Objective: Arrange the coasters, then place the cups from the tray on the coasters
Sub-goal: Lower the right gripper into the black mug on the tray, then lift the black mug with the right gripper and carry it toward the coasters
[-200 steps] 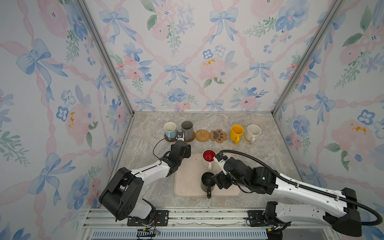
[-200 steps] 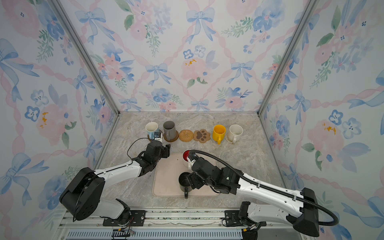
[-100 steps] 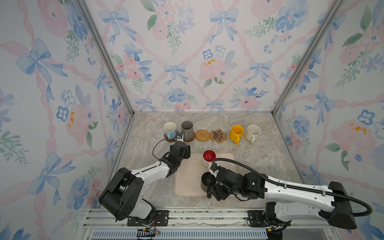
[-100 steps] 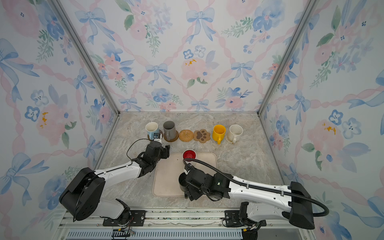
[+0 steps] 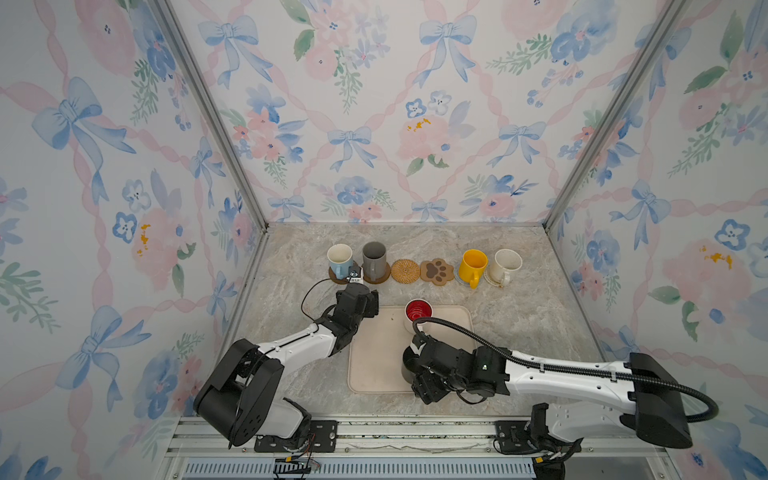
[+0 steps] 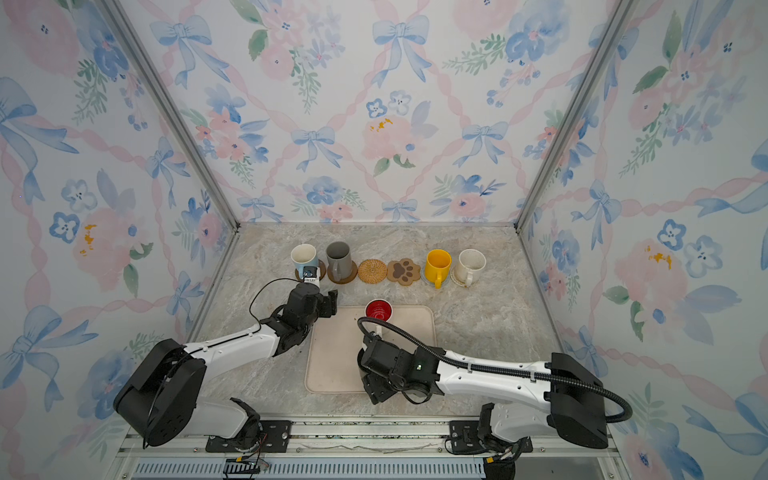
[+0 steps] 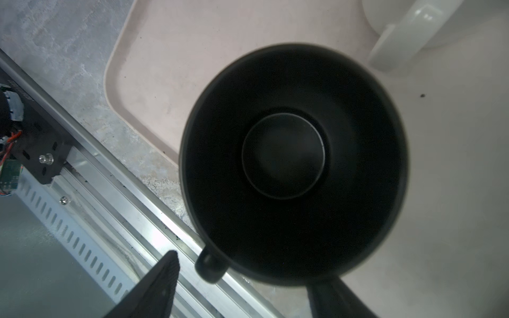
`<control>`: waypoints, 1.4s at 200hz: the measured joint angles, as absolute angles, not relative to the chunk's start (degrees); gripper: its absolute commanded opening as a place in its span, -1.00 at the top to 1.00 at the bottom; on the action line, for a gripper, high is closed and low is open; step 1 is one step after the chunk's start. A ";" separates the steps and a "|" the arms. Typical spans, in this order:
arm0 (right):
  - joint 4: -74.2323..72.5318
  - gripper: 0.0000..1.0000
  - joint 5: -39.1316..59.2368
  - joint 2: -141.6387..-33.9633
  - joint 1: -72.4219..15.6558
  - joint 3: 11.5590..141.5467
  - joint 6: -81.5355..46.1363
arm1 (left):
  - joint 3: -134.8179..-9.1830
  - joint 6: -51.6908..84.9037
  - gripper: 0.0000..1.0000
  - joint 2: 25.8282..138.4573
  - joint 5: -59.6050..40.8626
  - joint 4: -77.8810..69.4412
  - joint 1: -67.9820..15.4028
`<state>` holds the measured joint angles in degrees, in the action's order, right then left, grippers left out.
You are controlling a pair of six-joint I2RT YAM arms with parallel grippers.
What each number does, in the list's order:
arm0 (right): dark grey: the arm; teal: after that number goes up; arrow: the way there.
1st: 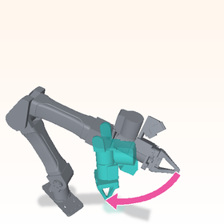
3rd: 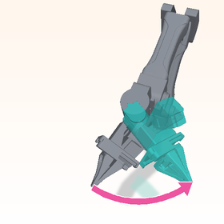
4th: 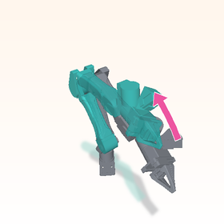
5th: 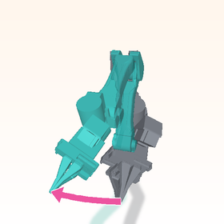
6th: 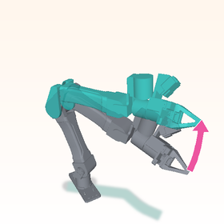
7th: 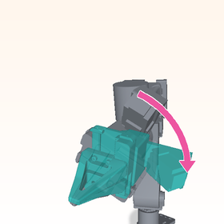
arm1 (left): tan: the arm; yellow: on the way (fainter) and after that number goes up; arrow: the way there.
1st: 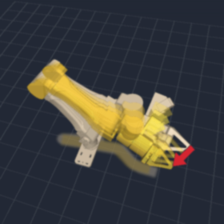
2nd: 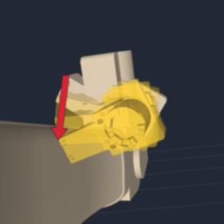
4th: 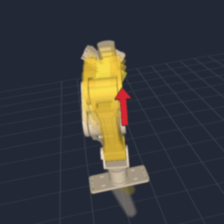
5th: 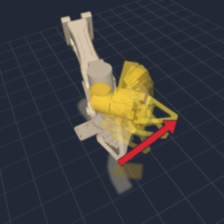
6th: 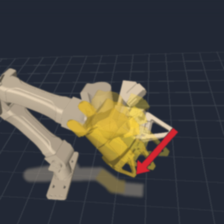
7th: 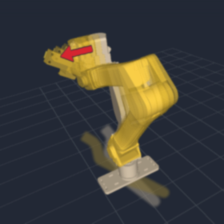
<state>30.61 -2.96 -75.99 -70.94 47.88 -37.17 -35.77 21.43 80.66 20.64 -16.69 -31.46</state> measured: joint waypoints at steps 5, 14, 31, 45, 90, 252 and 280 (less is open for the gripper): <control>30.59 -0.42 -2.94 -76.47 -70.85 47.86 -37.56 | -35.73 21.43 -0.58 80.66 20.64 -16.67 -31.40; 30.57 -0.41 -2.87 -77.14 -70.61 47.88 -38.37 | -35.62 21.45 -0.59 80.66 20.62 -16.69 -31.29; 30.28 -0.38 -2.50 -77.95 -70.17 47.86 -39.51 | -35.44 21.43 -0.60 80.62 20.49 -16.67 -31.07; 29.76 -0.36 -2.09 -78.52 -69.93 47.86 -40.10 | -35.40 21.45 -0.61 80.62 20.49 -16.69 -30.92; 29.34 -0.20 -1.67 -81.34 -68.93 47.99 -41.80 | -35.35 21.43 -0.62 80.62 20.49 -16.69 -30.83; 29.36 0.72 -1.37 -82.96 -66.70 48.03 -44.18 | -35.20 21.45 -0.65 80.62 20.08 -16.67 -30.33; 30.24 1.00 -2.39 -82.89 -66.52 48.25 -43.92 | -35.18 21.43 -0.65 80.62 20.03 -16.69 -30.33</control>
